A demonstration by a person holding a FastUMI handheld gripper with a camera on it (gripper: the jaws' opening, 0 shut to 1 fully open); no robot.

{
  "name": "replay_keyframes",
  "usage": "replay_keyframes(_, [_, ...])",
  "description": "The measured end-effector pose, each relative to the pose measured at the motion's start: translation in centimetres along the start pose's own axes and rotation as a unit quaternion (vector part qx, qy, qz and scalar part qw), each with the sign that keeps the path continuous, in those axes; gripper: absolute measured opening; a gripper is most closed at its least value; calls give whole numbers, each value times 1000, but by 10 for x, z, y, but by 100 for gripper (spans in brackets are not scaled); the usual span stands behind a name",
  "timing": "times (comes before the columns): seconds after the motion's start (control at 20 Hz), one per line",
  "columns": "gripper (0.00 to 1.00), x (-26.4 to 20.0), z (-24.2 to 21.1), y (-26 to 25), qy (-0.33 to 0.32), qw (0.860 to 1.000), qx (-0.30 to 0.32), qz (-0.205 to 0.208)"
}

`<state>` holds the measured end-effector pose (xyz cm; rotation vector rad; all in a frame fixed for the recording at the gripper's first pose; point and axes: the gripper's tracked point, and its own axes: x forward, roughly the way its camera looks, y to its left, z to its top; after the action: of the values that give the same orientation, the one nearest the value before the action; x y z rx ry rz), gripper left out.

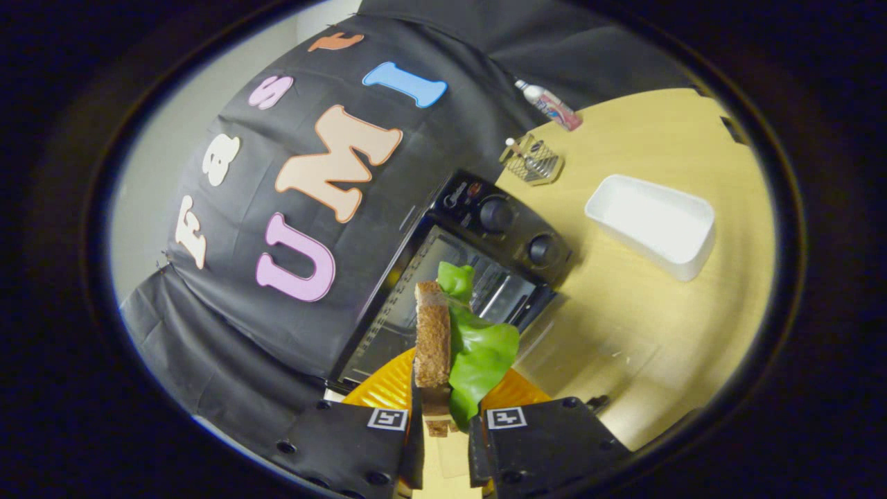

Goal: Open the toaster oven, put the food inside, and close the toaster oven door.

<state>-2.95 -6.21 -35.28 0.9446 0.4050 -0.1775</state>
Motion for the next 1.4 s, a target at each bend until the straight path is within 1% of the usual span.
replay_keyframes(0.1, [27, 17, -7, 2, 7, 1000, 10, 0])
replay_keyframes(0.25, [27, 36, -13, -3, 17, 1000, 17, -16])
replay_keyframes(0.4, [27, 55, -10, 5, 13, 999, 39, -8])
replay_keyframes(0.6, [27, 91, -11, 9, 9, 997, 78, -5])
replay_keyframes(0.8, [27, 123, -16, 17, 18, 996, 85, -1])
replay_keyframes(0.95, [27, 143, -14, 21, 24, 997, 72, 1])
replay_keyframes(1.0, [27, 150, -14, 15, 18, 998, 58, -13])
replay_keyframes(1.05, [29, 147, -8, 15, 19, 998, 61, -3])
replay_keyframes(1.15, [34, 147, -9, 14, 13, 999, 53, -2])
replay_keyframes(1.2, [36, 147, -6, 14, 7, 999, 40, -1])
replay_keyframes(1.25, [38, 146, -5, 10, 1, 1000, 18, -9])
replay_keyframes(1.3, [40, 144, -4, 13, -8, 1000, 6, -4])
replay_keyframes(1.4, [51, 132, 11, 5, -42, 998, -44, -30])
